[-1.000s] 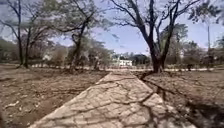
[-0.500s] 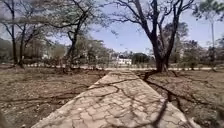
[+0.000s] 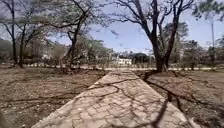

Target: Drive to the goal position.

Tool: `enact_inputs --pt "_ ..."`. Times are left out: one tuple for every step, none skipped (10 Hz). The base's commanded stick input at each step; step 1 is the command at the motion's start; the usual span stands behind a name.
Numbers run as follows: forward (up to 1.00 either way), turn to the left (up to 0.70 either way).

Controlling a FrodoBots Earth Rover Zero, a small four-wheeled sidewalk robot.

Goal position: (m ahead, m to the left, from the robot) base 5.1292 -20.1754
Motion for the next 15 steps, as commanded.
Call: enact_inputs --pt "0.70 0.00" --pt "0.70 0.00" --pt "0.70 0.00" --pt "0.70 0.00" --pt "0.70 0.00" --pt "0.70 0.00" --pt "0.70 0.00" --pt "0.70 0.00" --pt "0.70 0.00" --pt "0.70 0.00" --pt "0.70 0.00" --pt "0.70 0.00" --pt "0.70 0.00" --pt "0.70 0.00" --pt "0.70 0.00"
